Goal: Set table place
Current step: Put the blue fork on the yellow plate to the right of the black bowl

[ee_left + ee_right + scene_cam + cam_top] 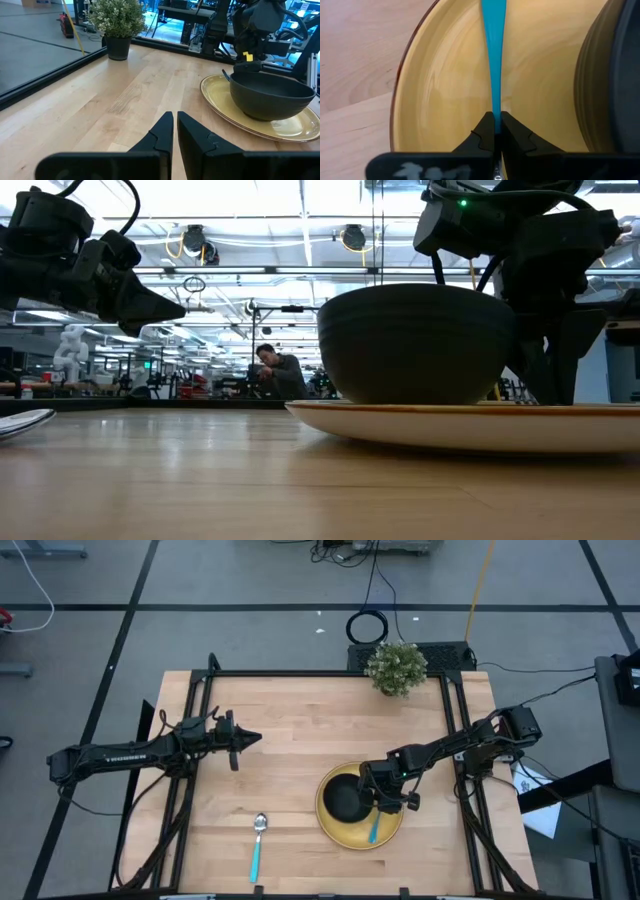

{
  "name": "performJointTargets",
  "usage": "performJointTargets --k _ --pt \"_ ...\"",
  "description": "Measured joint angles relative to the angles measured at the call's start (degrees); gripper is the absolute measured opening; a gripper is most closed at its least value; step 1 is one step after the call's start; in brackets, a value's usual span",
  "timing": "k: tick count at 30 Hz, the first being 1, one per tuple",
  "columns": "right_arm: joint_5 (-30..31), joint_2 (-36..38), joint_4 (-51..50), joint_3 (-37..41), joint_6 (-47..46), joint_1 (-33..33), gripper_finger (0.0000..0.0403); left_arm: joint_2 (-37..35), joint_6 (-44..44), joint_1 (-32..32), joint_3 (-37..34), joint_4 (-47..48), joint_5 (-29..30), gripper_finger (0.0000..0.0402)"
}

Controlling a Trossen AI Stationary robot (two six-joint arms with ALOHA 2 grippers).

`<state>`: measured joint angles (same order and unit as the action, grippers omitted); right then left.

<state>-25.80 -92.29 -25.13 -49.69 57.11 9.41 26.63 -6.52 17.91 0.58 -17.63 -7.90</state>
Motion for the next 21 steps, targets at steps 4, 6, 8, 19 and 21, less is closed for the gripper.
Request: performJointTargets --k 4,6,8,19,21 --pt "0.0 0.0 0.0 0.0 -0.9 0.0 0.0002 0.0 0.0 0.0 0.0 0.0 0.0 0.0028" --pt "0.0 0.0 0.0 0.0 -0.9 0.0 0.0002 0.0 0.0 0.0 0.0 0.0 0.0 0.0028" --pt "0.0 0.0 0.0 0.0 -0.9 0.0 0.0006 0.0 0.0 0.0 0.0 0.0 0.0 0.0028" --pt "0.3 0.0 0.1 0.0 -2.0 0.0 0.0046 0.0 0.1 0.0 0.0 -0.1 0.0 0.0028" --pt "0.3 0.0 0.1 0.0 -2.0 0.0 0.0046 0.0 0.1 0.0 0.0 -0.1 0.0 0.0028"
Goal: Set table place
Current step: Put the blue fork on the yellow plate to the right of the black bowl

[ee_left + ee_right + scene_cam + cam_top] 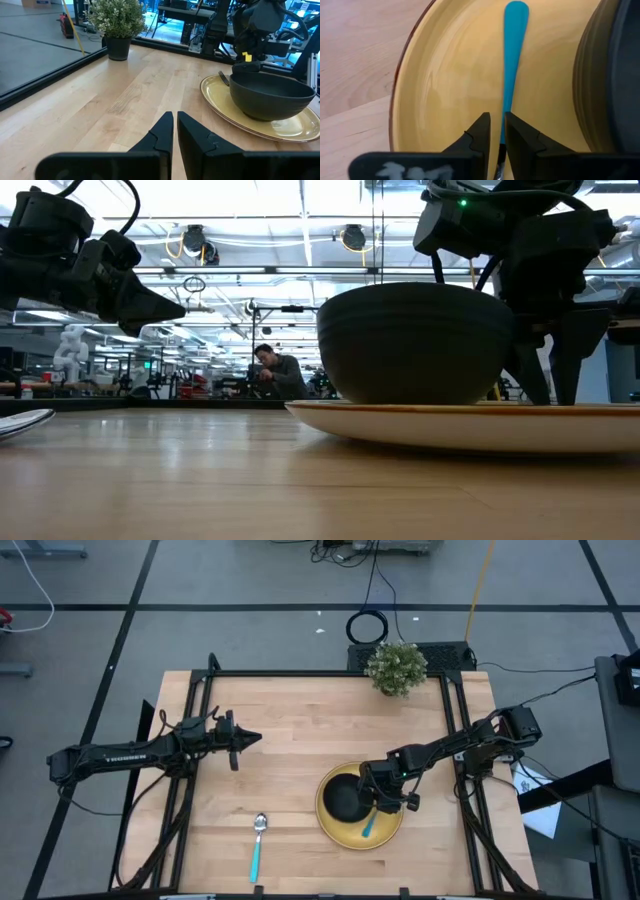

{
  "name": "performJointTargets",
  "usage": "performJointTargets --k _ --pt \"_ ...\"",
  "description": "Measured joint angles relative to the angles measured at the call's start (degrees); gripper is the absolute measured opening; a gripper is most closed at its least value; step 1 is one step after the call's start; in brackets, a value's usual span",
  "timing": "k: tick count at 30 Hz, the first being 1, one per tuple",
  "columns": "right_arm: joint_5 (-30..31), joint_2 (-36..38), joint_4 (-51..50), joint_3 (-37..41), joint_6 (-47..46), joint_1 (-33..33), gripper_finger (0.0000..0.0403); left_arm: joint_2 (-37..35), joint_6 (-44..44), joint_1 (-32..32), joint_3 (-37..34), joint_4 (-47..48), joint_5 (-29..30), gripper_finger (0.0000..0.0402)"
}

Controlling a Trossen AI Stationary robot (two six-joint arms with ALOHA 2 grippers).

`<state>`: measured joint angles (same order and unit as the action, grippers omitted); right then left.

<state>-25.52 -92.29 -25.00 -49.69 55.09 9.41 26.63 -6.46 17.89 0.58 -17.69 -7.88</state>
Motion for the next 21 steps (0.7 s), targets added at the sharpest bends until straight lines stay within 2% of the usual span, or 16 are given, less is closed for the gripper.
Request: performJointTargets --k 17,21 --pt "0.2 0.0 0.0 0.0 -0.1 0.0 0.0047 0.0 0.0 0.0 0.0 -0.2 0.0 0.0028" --pt "2.1 1.6 -0.5 0.0 -2.6 0.4 0.0047 0.0 0.0 0.0 0.0 -0.2 0.0 0.0028"
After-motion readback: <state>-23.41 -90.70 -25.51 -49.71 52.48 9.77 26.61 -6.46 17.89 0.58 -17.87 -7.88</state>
